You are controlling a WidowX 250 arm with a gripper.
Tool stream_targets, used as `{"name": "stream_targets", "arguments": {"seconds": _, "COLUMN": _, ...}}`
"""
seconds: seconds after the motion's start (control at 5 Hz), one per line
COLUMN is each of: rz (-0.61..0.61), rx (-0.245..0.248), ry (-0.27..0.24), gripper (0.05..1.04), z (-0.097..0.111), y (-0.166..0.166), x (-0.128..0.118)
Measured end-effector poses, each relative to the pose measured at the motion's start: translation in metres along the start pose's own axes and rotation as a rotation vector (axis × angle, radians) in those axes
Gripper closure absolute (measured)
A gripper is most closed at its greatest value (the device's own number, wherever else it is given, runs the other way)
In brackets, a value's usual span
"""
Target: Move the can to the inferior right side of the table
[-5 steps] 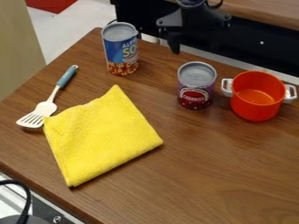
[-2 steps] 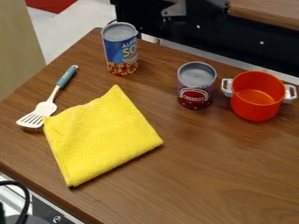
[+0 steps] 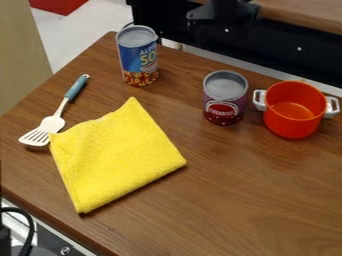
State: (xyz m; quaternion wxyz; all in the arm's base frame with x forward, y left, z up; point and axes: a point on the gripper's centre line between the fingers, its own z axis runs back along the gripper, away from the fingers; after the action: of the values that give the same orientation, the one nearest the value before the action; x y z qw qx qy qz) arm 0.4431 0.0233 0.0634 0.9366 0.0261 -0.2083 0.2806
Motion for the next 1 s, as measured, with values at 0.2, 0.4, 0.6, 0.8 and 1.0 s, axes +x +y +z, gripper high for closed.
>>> {"name": "stream_targets", "arguments": {"seconds": 0.2, "rz": -0.017, "rx": 0.010, "ry": 0.061, "gripper": 0.087, "z": -0.012, "y": -0.001, "x": 0.004}}
{"name": "stream_targets", "arguments": {"seconds": 0.4, "rz": -0.054, "rx": 0.014, "ry": 0.105, "gripper": 0.087, "z": -0.023, "y": 0.001, "x": -0.001}}
{"name": "stream_targets", "arguments": {"seconds": 0.6, "rz": -0.069, "rx": 0.017, "ry": 0.119, "gripper": 0.087, "z": -0.026, "y": 0.002, "x": -0.004}}
{"name": "stream_targets", "arguments": {"seconds": 0.8, "rz": -0.092, "rx": 0.013, "ry": 0.164, "gripper": 0.087, "z": -0.030, "y": 0.006, "x": -0.015}}
{"name": "stream_targets", "arguments": {"seconds": 1.0, "rz": -0.128, "rx": 0.049, "ry": 0.177, "gripper": 0.087, "z": -0.046, "y": 0.020, "x": -0.038}}
